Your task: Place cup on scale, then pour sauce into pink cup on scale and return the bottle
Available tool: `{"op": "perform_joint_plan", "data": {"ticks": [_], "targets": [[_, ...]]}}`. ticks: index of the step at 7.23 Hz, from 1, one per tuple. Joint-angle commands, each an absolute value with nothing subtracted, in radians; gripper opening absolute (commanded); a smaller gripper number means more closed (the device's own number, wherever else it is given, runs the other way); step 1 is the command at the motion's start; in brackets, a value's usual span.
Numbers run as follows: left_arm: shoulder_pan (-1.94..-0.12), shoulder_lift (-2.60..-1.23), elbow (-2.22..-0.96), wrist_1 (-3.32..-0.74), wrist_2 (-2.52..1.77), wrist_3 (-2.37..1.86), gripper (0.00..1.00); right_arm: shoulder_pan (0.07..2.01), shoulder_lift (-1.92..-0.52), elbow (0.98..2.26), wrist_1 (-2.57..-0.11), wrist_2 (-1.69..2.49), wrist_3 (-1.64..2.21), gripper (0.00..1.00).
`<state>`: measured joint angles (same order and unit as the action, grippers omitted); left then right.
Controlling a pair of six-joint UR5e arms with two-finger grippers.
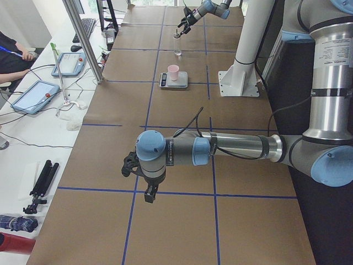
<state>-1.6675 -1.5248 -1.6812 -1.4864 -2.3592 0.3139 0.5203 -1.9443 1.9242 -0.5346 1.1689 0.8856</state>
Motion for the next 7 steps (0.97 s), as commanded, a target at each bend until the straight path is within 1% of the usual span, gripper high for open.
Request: {"op": "perform_joint_plan", "data": {"ticks": [1, 3, 4, 5, 6, 7], "targets": [[-1.667, -1.525, -1.681, -1.489, -2.359, 0.314, 1.00, 0.894, -1.940, 1.915, -0.534, 1.608, 0.630, 1.00], [-1.666, -1.525, -1.681, -1.489, -2.359, 0.314, 1.00, 1.285, -1.937, 1.891, -0.604, 2.053, 0.443, 1.00], [-1.666, -1.525, -1.683, -1.489, -2.359, 0.316, 1.00, 1.487, -1.921, 1.897, -0.730, 2.259, 0.278, 1.00], [-1.666, -1.525, -1.681, -1.489, -2.359, 0.316, 1.00, 1.622, -1.889, 1.916, -0.890, 2.386, 0.159, 1.00], [-1.667, -1.525, -1.681, -1.489, -2.359, 0.316, 1.00, 1.656, -1.867, 1.966, -1.023, 2.437, 0.146, 1.00], [-1.666, -1.525, -1.681, -1.489, -2.359, 0.316, 1.00, 1.649, -1.850, 1.976, -1.129, 2.427, 0.112, 1.00]]}}
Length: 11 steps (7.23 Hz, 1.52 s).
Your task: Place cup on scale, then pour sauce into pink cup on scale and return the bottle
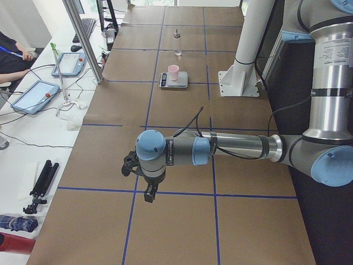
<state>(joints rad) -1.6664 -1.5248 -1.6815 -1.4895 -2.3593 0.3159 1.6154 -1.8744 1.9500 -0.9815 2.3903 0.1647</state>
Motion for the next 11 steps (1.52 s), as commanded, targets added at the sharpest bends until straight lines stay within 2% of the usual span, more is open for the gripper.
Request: {"op": "perform_joint_plan", "data": {"ticks": [1, 3, 4, 6, 11], "targets": [[-1.667, -1.525, -1.681, -1.488, -2.359, 0.316, 1.00, 1.641, -1.848, 1.974, -1.257, 2.387, 0.056, 1.00], [-1.667, -1.525, -1.680, -1.486, -2.359, 0.318, 1.00, 1.592, -1.815, 1.948, -1.510, 2.097, 0.046, 1.00], [-1.666, -1.523, -1.678, -1.488, -2.359, 0.318, 1.00, 1.589, -1.812, 1.906, -1.544, 2.123, 0.046, 1.00], [-1.666, -1.525, -1.674, -1.491, -2.358, 0.318, 1.00, 1.577, -1.812, 1.806, -1.531, 2.210, 0.049, 1.00], [-1.664, -1.525, -1.683, -1.479, -2.355, 0.316, 1.00, 1.577, -1.779, 1.801, -1.531, 2.318, 0.052, 1.00]]}}
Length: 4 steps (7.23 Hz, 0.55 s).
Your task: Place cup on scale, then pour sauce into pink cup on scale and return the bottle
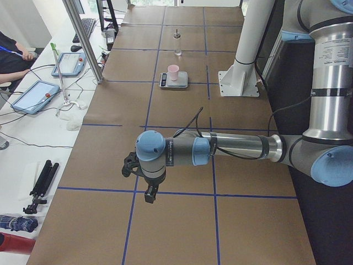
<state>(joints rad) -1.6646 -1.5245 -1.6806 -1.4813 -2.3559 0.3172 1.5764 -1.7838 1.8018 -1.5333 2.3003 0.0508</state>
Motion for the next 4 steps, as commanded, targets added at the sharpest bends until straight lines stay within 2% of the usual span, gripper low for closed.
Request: {"op": "perform_joint_plan", "data": {"ticks": [1, 4], "targets": [[-1.664, -1.525, -1.678, -1.485, -2.349, 0.314, 1.00, 1.577, -1.779, 1.793, -1.531, 2.322, 0.054, 1.00], [-1.664, -1.506, -1.675, -1.489, -2.350, 0.318, 1.00, 1.566, -1.787, 1.792, -1.535, 2.319, 0.044, 1.00]]}}
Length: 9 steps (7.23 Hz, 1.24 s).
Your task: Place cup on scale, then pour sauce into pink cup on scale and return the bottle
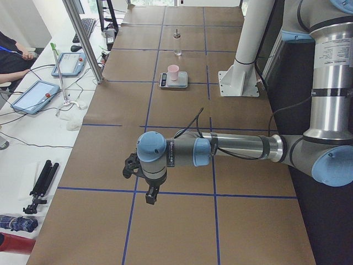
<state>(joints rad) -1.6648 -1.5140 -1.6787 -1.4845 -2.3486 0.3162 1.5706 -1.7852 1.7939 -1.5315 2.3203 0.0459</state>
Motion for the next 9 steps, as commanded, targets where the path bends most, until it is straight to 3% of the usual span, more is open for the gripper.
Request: {"op": "perform_joint_plan", "data": {"ticks": [1, 9], "targets": [[-1.664, -1.505, -1.678, -1.486, -2.352, 0.318, 1.00, 1.565, -1.789, 1.792, -1.536, 2.312, 0.046, 1.00], [-1.664, -1.503, -1.678, -1.483, -2.352, 0.307, 1.00, 1.542, -1.787, 1.772, -1.523, 2.315, 0.046, 1.00]]}}
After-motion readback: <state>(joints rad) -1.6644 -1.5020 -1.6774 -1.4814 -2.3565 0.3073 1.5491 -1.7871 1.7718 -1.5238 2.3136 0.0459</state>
